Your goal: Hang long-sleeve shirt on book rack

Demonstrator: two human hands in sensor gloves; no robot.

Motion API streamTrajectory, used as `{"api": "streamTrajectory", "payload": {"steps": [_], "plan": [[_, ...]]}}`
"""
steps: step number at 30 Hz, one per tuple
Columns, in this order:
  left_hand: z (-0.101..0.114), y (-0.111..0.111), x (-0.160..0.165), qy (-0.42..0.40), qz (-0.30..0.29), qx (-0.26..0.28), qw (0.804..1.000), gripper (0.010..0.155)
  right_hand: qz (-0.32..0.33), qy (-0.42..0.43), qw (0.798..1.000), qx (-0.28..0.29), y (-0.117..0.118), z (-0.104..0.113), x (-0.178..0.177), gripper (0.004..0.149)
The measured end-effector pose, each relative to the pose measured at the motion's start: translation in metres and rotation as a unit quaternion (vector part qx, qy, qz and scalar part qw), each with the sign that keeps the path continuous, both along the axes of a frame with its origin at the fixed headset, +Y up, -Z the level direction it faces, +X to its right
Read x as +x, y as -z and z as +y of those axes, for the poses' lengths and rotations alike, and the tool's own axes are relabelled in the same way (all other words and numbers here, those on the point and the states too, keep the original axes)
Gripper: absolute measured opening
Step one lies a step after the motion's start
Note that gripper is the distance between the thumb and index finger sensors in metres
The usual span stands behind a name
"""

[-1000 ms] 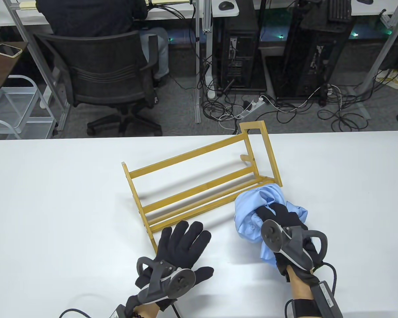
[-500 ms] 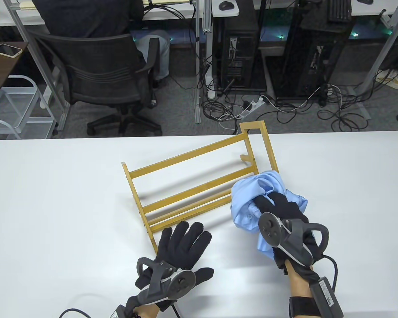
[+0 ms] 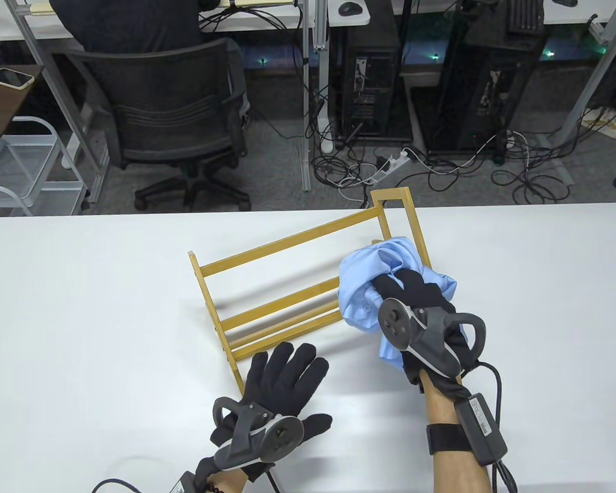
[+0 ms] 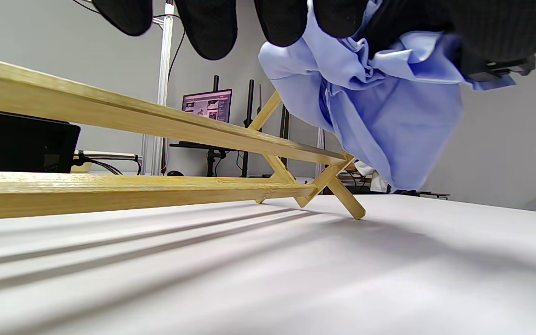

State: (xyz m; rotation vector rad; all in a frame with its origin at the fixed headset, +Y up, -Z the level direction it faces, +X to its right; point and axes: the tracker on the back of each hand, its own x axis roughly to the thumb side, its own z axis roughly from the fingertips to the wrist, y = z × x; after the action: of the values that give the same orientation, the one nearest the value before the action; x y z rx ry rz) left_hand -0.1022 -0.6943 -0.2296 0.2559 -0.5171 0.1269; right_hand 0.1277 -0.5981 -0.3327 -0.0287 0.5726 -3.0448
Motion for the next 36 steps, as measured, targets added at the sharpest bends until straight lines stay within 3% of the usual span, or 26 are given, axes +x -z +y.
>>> {"api": "streamTrajectory", "payload": {"steps": [12, 22, 36], "plan": [[0.001, 0.002, -0.002, -0.008, 0.008, -0.005, 1.0, 0.09, 0.003, 0.018, 1.0, 0.007, 0.056, 0.011, -0.017, 0.059], [0.002, 0.005, -0.002, -0.015, 0.012, -0.01, 1.0, 0.09, 0.013, 0.021, 1.0, 0.01, 0.088, 0.014, -0.037, 0.059], [0.0, 0.009, -0.004, -0.011, 0.03, -0.025, 0.999, 0.09, 0.017, 0.057, 0.998, -0.01, 0.143, -0.021, -0.051, 0.062]]}}
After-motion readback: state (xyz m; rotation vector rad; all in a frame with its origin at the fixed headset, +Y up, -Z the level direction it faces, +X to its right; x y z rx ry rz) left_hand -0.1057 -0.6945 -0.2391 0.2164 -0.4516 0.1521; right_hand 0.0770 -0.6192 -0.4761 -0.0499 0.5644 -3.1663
